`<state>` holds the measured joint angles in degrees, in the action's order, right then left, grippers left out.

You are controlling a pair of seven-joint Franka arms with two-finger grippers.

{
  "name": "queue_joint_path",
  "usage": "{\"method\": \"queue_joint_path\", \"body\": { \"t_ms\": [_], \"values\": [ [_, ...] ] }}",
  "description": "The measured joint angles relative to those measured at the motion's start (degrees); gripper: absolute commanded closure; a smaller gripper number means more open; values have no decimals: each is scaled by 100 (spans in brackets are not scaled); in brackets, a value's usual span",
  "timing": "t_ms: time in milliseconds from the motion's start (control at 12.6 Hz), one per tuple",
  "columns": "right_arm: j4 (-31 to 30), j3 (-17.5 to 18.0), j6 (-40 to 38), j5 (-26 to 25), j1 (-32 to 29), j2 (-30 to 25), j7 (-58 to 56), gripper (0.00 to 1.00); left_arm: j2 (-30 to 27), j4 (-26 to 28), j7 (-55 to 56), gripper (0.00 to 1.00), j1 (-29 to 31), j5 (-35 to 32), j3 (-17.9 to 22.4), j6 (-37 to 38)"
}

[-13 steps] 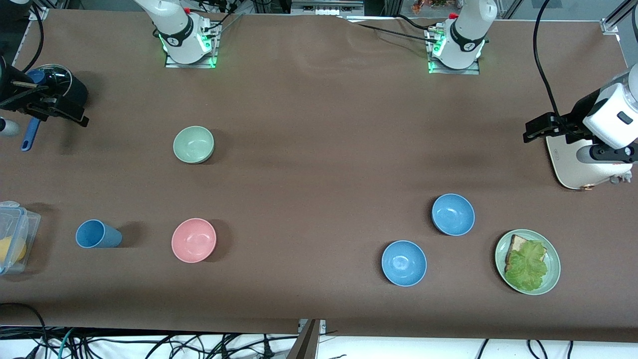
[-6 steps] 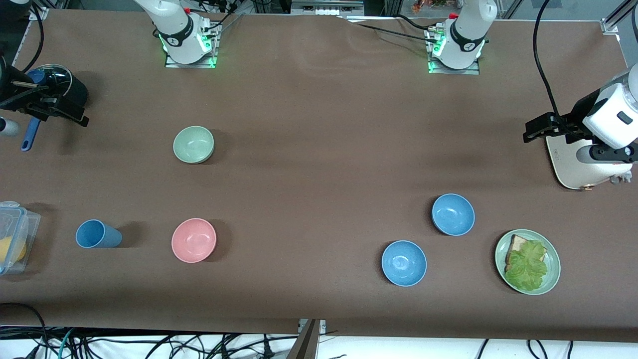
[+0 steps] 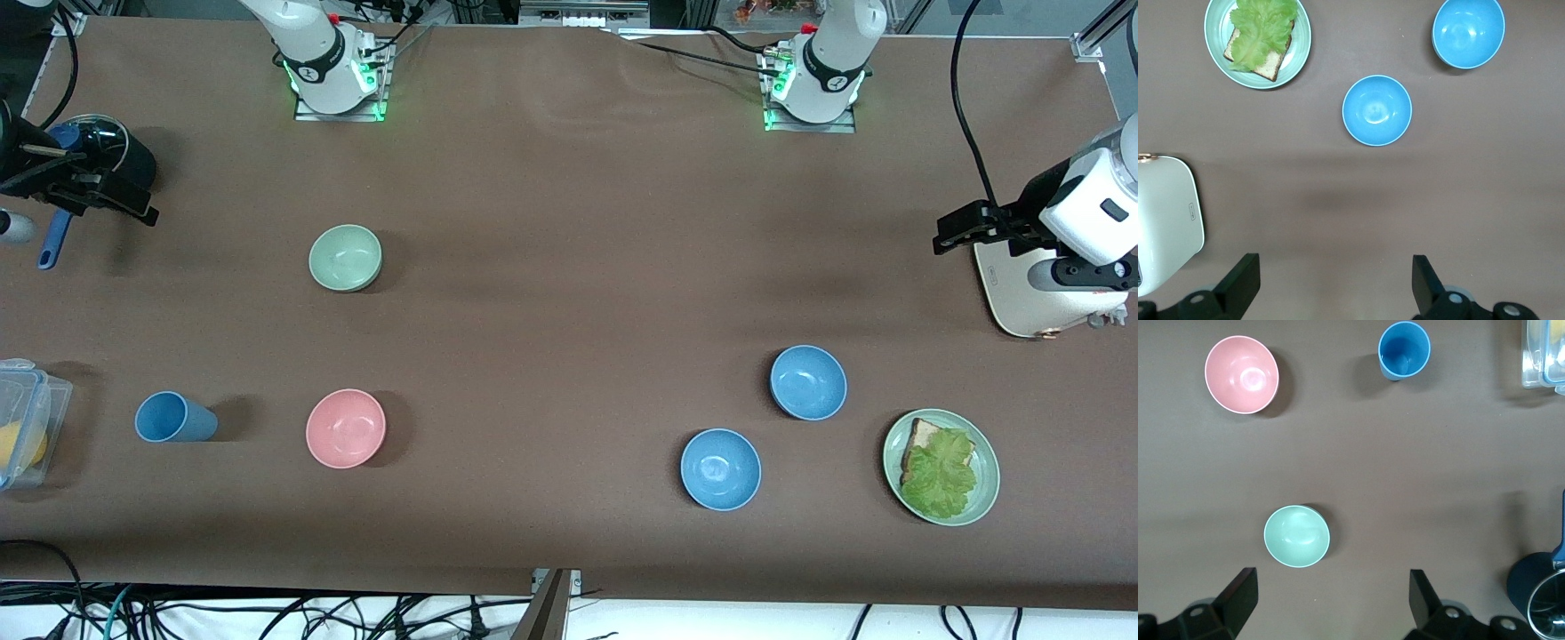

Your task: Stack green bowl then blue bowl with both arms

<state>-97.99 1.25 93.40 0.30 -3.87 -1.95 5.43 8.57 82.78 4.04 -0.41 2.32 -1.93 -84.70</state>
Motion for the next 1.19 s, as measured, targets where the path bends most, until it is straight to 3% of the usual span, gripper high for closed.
{"method": "queue_joint_path", "body": {
  "t_ms": [1189],
  "values": [
    [-15,0,-92,3,0,24,6,0,1,0,0,0,0,0,0,0]
  ]
}}
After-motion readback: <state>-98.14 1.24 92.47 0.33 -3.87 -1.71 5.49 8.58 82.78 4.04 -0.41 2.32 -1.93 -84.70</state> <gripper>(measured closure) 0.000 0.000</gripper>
